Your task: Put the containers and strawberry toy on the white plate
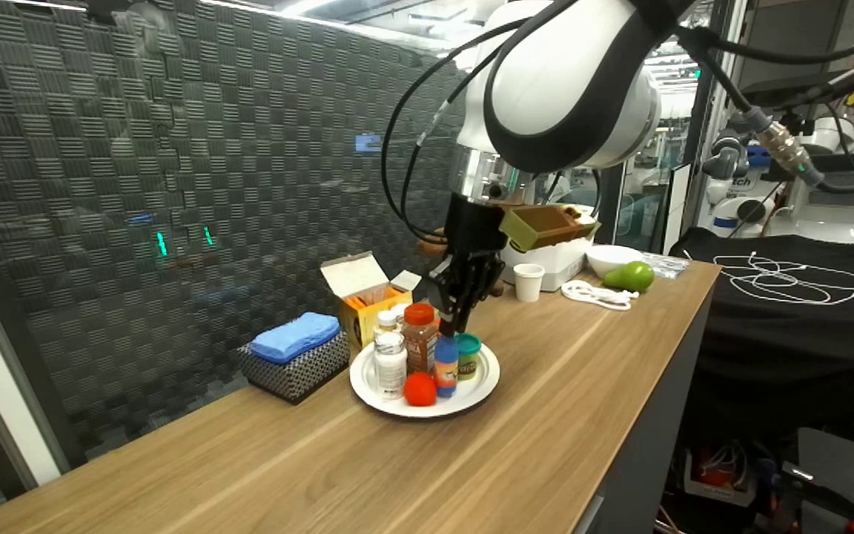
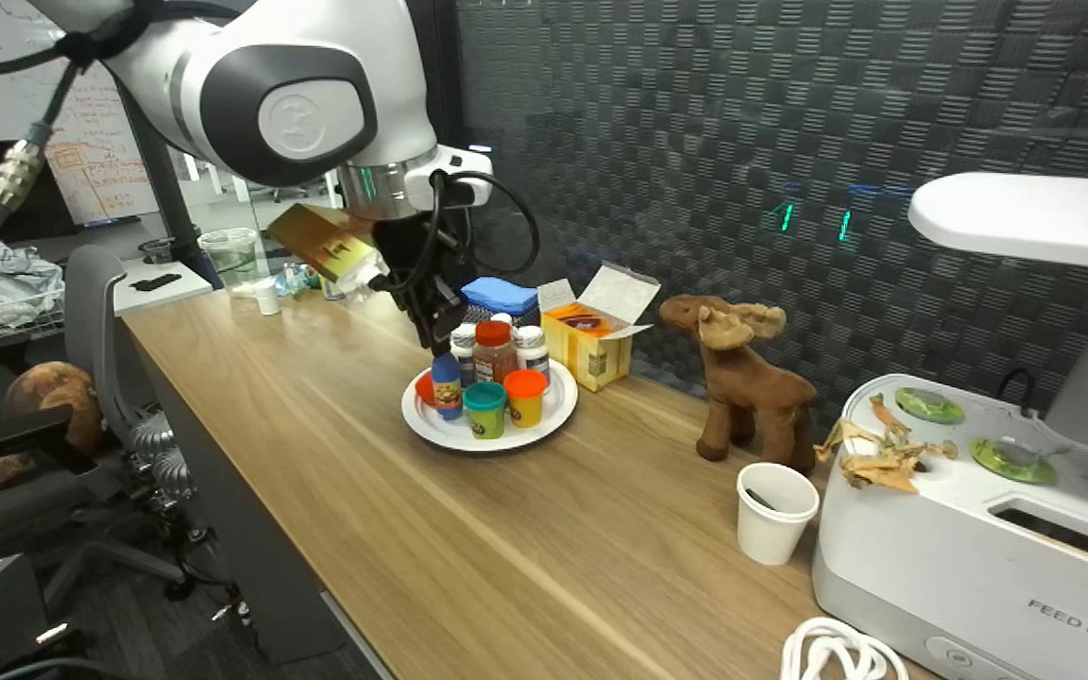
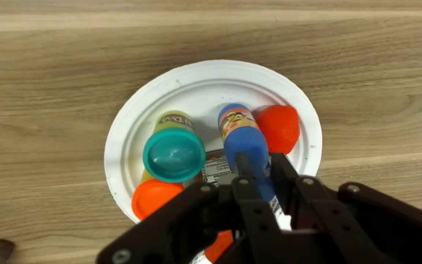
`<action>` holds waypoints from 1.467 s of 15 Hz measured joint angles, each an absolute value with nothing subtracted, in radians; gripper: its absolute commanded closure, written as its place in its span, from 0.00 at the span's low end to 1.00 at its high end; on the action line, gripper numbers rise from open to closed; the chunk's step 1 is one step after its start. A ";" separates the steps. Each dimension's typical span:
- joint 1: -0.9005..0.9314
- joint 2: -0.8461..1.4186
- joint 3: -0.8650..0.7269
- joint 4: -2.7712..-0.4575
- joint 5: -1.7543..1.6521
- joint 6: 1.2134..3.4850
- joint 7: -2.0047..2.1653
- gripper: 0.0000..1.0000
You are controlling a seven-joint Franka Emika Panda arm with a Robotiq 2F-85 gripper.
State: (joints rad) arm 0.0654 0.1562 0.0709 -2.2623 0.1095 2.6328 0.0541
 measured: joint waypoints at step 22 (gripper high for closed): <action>0.113 0.064 0.060 -2.221 -0.123 2.559 0.197 0.00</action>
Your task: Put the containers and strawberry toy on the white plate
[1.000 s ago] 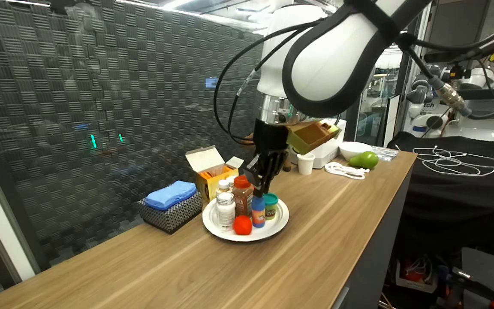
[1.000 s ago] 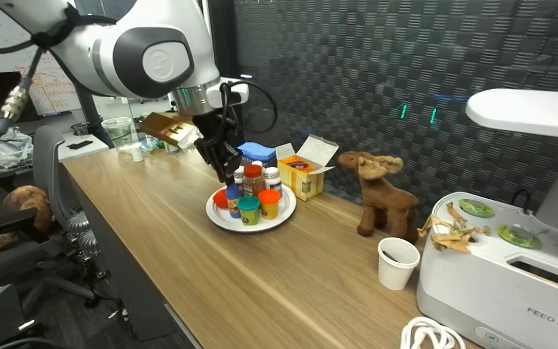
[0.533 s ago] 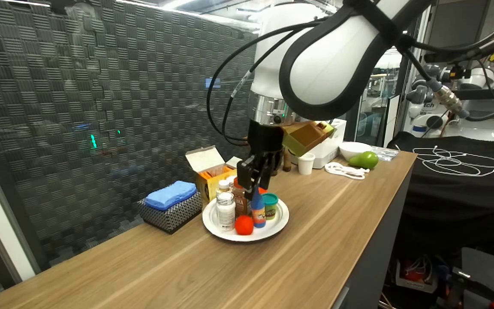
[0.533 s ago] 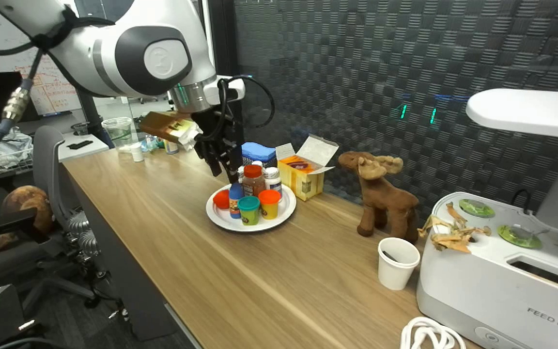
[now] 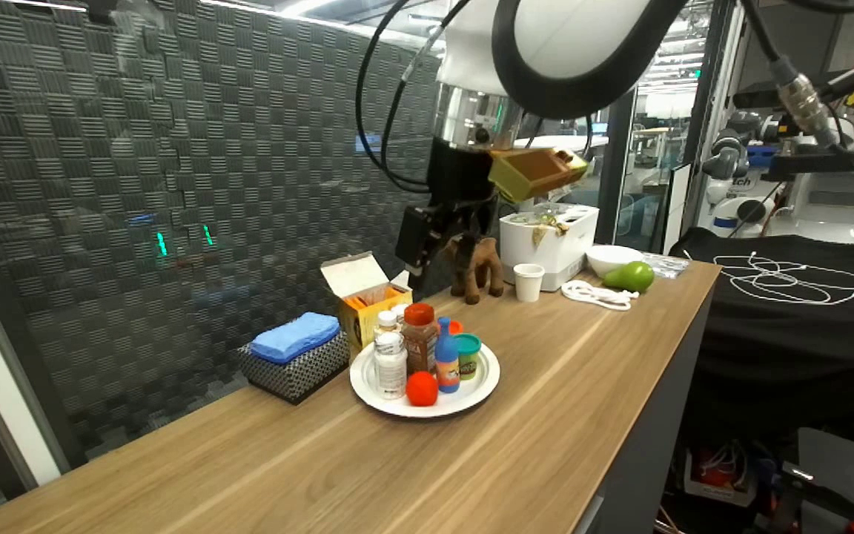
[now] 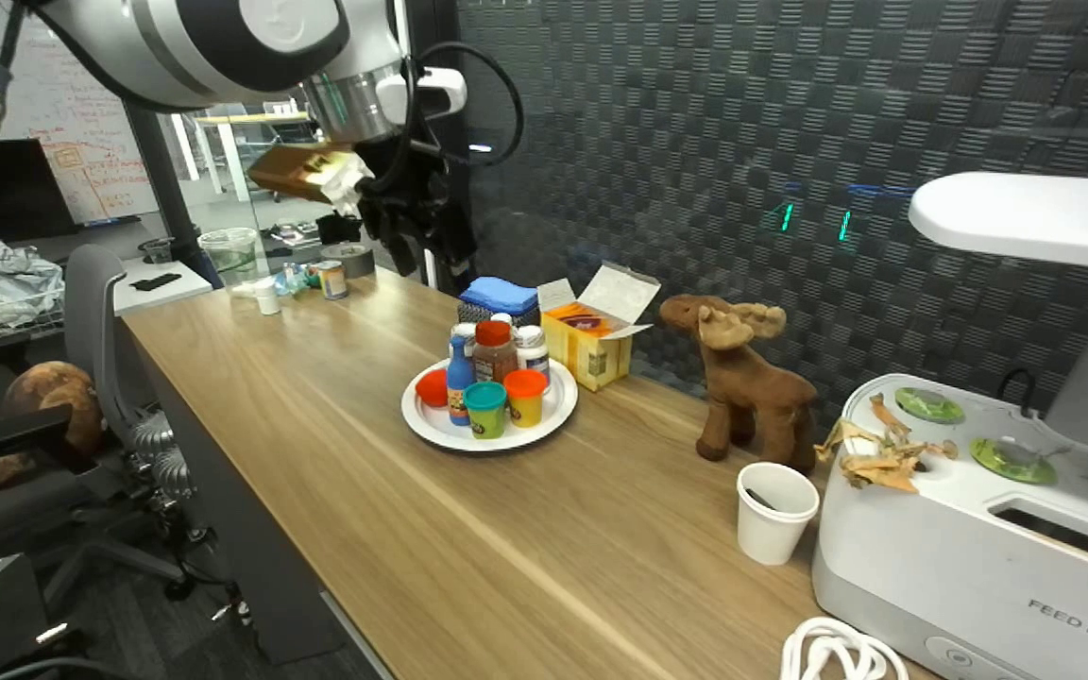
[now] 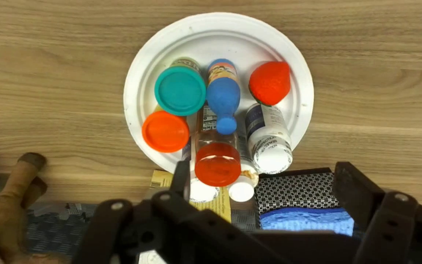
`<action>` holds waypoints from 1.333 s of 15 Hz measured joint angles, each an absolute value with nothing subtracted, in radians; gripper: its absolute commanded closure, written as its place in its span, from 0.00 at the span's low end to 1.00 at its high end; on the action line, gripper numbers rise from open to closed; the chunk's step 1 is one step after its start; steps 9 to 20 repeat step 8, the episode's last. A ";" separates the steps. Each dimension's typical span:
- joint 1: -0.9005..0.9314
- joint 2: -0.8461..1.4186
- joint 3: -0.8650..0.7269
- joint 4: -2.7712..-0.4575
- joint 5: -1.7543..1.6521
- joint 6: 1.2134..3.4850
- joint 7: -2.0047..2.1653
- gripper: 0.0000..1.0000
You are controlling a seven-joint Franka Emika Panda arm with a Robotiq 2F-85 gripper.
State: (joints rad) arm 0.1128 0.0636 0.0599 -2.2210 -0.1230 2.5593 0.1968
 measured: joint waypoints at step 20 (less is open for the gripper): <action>0.113 -0.196 0.076 -2.328 0.083 2.224 0.045 0.00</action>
